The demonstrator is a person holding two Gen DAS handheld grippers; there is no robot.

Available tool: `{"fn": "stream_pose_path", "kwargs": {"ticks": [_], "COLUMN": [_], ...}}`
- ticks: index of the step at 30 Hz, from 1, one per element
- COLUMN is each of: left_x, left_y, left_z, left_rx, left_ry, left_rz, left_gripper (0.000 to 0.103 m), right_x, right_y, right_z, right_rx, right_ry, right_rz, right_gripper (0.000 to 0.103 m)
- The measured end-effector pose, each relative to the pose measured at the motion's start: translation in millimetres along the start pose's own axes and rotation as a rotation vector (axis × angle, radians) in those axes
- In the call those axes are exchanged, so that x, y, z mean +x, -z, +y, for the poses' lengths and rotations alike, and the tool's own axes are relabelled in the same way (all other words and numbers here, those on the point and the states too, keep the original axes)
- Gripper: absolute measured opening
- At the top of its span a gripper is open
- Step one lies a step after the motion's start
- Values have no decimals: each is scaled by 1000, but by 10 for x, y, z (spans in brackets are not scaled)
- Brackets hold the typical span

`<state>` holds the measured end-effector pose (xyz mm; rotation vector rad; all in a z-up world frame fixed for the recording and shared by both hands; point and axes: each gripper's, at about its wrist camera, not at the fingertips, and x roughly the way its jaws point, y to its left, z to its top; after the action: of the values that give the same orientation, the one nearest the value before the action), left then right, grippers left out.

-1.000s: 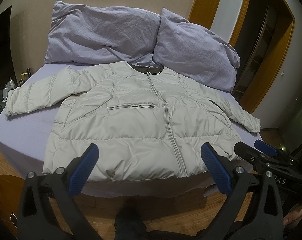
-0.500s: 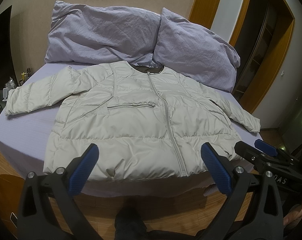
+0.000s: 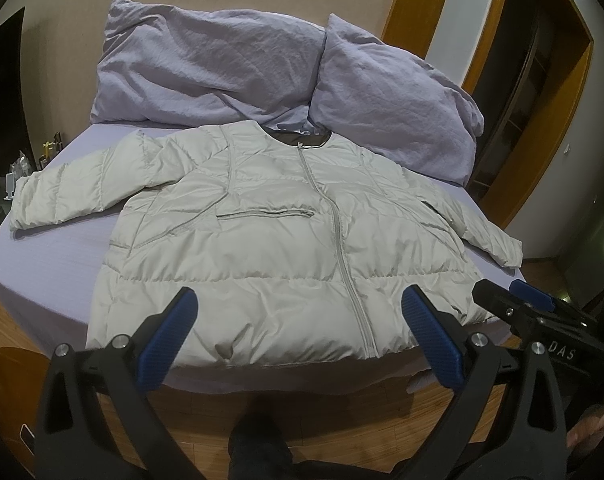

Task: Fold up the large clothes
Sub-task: 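Grasp the jacket sleeve cuff with the right gripper and lift it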

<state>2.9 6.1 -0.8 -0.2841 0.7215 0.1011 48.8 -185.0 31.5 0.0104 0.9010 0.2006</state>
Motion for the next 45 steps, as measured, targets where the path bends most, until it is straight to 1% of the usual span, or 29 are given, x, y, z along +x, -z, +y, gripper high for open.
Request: {"fn": "stream_pose_path", "kwargs": {"ticks": [5,7,9,13,18,19,21,22,24,25,27,28,31,34,36,37,40,41,42,43,44,45], "left_x": [151,209,284,487,731,775,874,929,1027,1083,1180,1225,1315,1394,1441,1456,1512,1522,1537,1544,1555,1565], "left_y": [-103,-127,-171,-285,-463,-494,-566,-604,-668,-703,-761,-783,-827,-858,-871,-876,-893,-901,-907,-910,-915,-919], "left_z": [56,80,107,180,253,267,287,292,305,315,337,355,417,497,550,571,660,677,708,723,746,770], "left_rx": [-18,-27,-29,-19,-8,-7,-3,0,4,7,6,3,-9,-22,-36,-41,-64,-68,-75,-79,-84,-90], "left_ry": [-8,-19,-42,-107,-158,-162,-171,-176,-187,-195,-202,-203,-202,-211,-218,-222,-232,-234,-238,-240,-242,-244], "left_rz": [23,32,40,59,86,90,101,107,119,128,142,148,161,172,181,185,197,199,201,202,204,204], "left_gripper": [101,101,101,101,101,101,101,101,101,101,101,101,101,101,101,101,101,101,101,101,101,101], "right_x": [99,172,289,515,821,892,986,1008,1081,1096,1119,1120,1120,1137,1158,1166,1205,1277,1293,1323,1340,1343], "right_y": [-93,-159,-255,-426,-619,-650,-684,-685,-699,-701,-688,-674,-579,-478,-435,-442,-454,-518,-534,-561,-591,-612], "right_z": [-133,-254,-461,-973,-1814,-2030,-2337,-2454,-2807,-2909,-3199,-3284,-3652,-3868,-3933,-3932,-3926,-3892,-3886,-3876,-3855,-3830], "right_rx": [18,41,92,210,393,439,508,534,618,641,716,743,877,965,994,989,948,933,919,908,894,883], "right_ry": [20,39,63,117,239,270,316,331,381,397,454,470,516,528,519,529,544,542,533,519,501,509], "right_rz": [-5,1,16,47,94,108,127,130,142,144,150,152,151,158,156,144,135,135,129,125,124,125], "right_gripper": [98,98,98,98,98,98,98,98,98,97,95,94,93,89,83,83,75,68,58,51,38,32]}}
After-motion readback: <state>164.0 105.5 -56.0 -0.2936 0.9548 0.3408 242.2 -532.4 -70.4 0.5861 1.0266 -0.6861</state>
